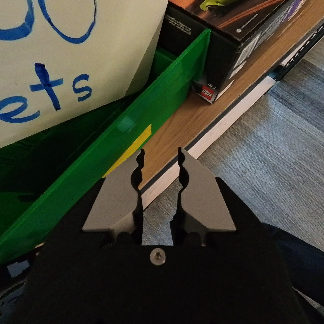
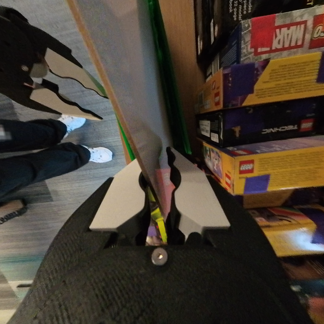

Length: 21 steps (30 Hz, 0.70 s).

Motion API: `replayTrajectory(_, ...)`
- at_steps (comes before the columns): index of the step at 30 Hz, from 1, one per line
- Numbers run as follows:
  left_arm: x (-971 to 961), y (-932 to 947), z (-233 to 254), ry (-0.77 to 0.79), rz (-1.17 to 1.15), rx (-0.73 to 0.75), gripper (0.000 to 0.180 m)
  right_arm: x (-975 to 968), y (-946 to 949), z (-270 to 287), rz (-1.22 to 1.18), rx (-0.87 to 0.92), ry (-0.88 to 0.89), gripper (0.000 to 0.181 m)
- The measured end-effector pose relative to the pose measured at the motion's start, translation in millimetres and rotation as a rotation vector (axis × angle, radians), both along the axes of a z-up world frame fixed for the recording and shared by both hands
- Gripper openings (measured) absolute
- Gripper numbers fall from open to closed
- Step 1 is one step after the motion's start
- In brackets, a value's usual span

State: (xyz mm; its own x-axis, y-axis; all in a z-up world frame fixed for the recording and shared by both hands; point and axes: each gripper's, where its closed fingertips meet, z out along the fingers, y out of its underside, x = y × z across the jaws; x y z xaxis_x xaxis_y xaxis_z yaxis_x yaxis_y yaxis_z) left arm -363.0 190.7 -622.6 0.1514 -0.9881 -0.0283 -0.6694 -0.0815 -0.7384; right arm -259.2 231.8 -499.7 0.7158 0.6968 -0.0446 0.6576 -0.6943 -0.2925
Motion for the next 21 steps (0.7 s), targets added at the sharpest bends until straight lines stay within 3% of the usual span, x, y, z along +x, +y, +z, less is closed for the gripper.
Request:
replayTrajectory(4, 3, 7, -5, 0.023, -0.006, 0.026, 0.036, 1, 13, -5, 0.011, 0.063, -0.034, 0.002)
replayTrajectory(11, 6, 13, -9, 0.053, -0.033, 0.059, 0.032, -14, 13, 31, -0.021, 0.092, 0.145, 0.000)
replayTrajectory(21, -3, 0, -10, 0.058, -0.047, 0.048, 0.034, -4, 12, 70, -0.015, 0.118, 0.125, 0.001)
